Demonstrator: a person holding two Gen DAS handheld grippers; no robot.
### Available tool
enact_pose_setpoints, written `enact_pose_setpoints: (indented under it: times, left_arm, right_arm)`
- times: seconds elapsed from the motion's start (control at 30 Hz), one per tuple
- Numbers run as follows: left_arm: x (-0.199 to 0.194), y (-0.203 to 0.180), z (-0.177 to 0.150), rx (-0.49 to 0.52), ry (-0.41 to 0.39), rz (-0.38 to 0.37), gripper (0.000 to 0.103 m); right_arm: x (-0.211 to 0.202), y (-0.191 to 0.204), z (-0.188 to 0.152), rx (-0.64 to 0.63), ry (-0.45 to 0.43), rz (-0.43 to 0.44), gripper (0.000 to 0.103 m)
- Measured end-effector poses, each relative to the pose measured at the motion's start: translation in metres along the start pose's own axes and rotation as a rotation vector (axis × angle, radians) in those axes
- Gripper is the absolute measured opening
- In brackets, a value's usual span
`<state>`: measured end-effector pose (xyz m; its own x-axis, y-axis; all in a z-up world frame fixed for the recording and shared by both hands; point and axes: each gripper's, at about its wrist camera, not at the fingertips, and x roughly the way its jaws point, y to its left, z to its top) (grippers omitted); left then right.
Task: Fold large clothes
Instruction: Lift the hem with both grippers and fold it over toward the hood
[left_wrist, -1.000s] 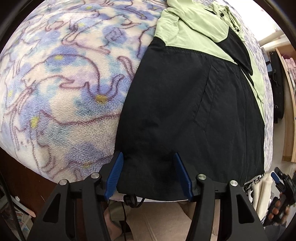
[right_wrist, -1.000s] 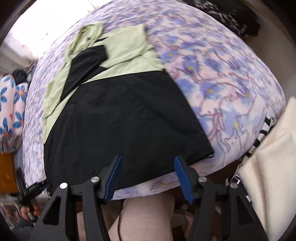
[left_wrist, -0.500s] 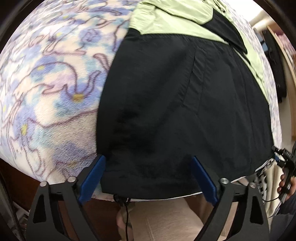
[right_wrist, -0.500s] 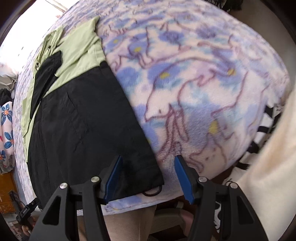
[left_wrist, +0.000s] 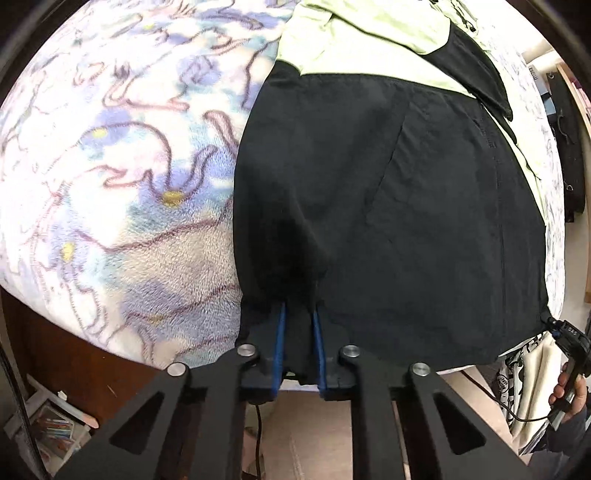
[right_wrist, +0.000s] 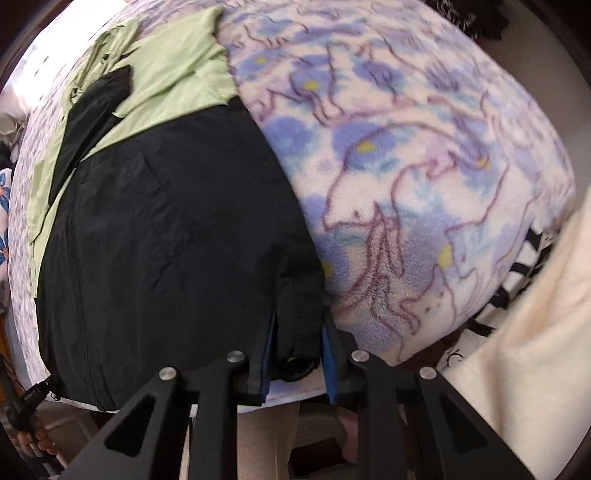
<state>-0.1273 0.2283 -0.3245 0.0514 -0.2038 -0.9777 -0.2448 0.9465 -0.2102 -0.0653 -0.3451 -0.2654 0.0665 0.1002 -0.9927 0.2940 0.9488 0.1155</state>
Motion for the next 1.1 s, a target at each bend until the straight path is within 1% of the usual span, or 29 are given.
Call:
enact_pose_setpoints:
  times: [0.07,0.17,0.37,0.47,0.57,0.6,0.67,0.7,0.77,0.83,0.97,1.0,1.03,1.1]
  left_arm:
    - [-0.011,-0.003,0.003,-0.01,-0.004,0.004,0.01]
    - [-0.033,-0.009,0.016,-0.044,-0.02,-0.026,0.009]
    - [-0.097,-0.015,0.045,-0.094,-0.132,-0.154,0.009]
    - [-0.13,-0.025,0.057,-0.135,-0.185,-0.216,0.009]
    - [-0.155,-0.03,0.081,-0.187,-0.228,-0.265,0.009]
    - [-0.162,-0.029,0.086,-0.197,-0.235,-0.273,0.009]
    - [-0.177,-0.029,0.106,-0.231,-0.26,-0.295,0.009]
    - [-0.183,-0.024,0.11,-0.239,-0.265,-0.304,0.009]
    - [-0.192,-0.027,0.129,-0.259,-0.281,-0.31,0.009]
    - [-0.198,-0.03,0.151,-0.271,-0.295,-0.3,0.009]
    - [-0.197,-0.04,0.201,-0.298,-0.286,-0.256,0.009]
    - [-0.194,-0.041,0.209,-0.3,-0.284,-0.247,0.009]
    - [-0.19,-0.043,0.225,-0.305,-0.278,-0.232,0.01]
    - [-0.183,-0.048,0.249,-0.31,-0.269,-0.21,0.01]
  right_arm:
    - [-0.015,0.007,0.0,0.0,-0.023,0.007,0.021]
    - [-0.042,0.016,0.002,-0.009,-0.071,0.027,0.021]
    - [-0.096,0.038,0.015,-0.04,-0.168,0.085,0.021]
    - [-0.121,0.05,0.025,-0.046,-0.217,0.124,0.021]
    - [-0.145,0.061,0.041,-0.059,-0.269,0.159,0.021]
    - [-0.153,0.064,0.049,-0.062,-0.286,0.172,0.02]
    - [-0.164,0.068,0.065,-0.062,-0.309,0.193,0.02]
    - [-0.169,0.069,0.074,-0.061,-0.318,0.205,0.02]
    - [-0.177,0.074,0.096,-0.059,-0.333,0.228,0.02]
    - [-0.179,0.078,0.119,-0.061,-0.34,0.25,0.02]
    - [-0.174,0.087,0.174,-0.056,-0.325,0.281,0.02]
    - [-0.169,0.09,0.192,-0.054,-0.318,0.285,0.019]
    - [-0.165,0.091,0.203,-0.051,-0.312,0.289,0.019]
    - [-0.151,0.098,0.237,-0.048,-0.283,0.302,0.019]
